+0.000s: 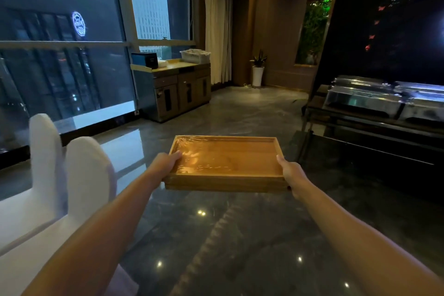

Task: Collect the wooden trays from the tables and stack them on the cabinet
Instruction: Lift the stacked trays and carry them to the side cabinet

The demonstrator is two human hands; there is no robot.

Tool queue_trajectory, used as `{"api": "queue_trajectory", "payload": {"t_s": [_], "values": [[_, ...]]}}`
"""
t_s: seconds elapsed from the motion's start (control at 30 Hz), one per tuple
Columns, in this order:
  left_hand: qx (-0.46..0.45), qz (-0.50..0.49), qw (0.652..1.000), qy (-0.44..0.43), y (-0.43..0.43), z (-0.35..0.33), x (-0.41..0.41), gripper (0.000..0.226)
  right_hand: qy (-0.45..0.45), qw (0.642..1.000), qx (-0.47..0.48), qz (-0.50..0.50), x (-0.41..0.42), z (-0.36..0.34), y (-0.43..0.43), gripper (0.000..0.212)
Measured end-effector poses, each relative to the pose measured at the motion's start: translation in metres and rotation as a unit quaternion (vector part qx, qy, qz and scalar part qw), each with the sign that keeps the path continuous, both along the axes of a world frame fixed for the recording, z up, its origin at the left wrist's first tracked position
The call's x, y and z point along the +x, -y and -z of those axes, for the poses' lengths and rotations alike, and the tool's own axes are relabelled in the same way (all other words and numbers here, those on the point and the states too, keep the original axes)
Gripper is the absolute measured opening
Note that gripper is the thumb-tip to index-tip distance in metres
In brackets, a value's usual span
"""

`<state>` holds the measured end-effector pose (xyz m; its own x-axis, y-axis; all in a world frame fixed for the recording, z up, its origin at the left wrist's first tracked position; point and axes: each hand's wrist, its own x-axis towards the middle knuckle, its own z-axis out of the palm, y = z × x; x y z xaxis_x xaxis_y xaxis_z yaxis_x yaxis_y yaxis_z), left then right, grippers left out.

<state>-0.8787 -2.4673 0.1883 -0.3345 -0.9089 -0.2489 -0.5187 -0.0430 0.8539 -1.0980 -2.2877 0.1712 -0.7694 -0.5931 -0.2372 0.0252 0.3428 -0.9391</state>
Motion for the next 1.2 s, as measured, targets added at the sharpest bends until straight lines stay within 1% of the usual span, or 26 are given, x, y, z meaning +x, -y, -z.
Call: {"api": "queue_trajectory", "payload": {"t_s": [0.07,0.17,0.33,0.57,0.7,0.83,0.93,1.03,1.2], "values": [[0.002,0.0,1.0,0.0,0.049,-0.001,-0.049,0.052,-0.004,1.0,0.009,0.001,-0.051,-0.001,0.051,0.062],[0.002,0.004,1.0,0.003,0.126,-0.013,-0.118,0.056,-0.006,1.0,0.015,-0.001,-0.122,-0.014,0.128,0.061],[0.0,-0.017,1.0,0.0,0.244,-0.027,-0.218,0.057,-0.035,0.999,0.023,-0.005,-0.228,-0.034,0.254,0.06],[-0.011,-0.052,0.998,0.027,0.408,-0.006,-0.345,0.056,-0.04,0.998,0.021,-0.044,-0.364,-0.01,0.437,0.06],[-0.032,-0.072,0.996,0.042,0.517,-0.001,-0.42,0.055,-0.045,0.996,0.016,-0.076,-0.447,-0.001,0.56,0.061],[-0.05,-0.097,0.994,0.03,0.637,-0.015,-0.488,0.056,-0.045,0.994,-0.012,-0.1,-0.529,-0.017,0.698,0.058],[-0.062,-0.117,0.991,0.015,0.719,-0.026,-0.525,0.054,-0.042,0.991,-0.029,-0.127,-0.57,-0.029,0.79,0.054],[-0.062,-0.129,0.99,0.016,0.804,-0.028,-0.556,0.054,-0.033,0.99,-0.031,-0.132,-0.605,-0.03,0.879,0.052],[-0.062,-0.127,0.99,0.016,0.959,-0.016,-0.611,0.042,-0.038,0.99,-0.019,-0.132,-0.66,-0.013,1.037,0.055]]}}
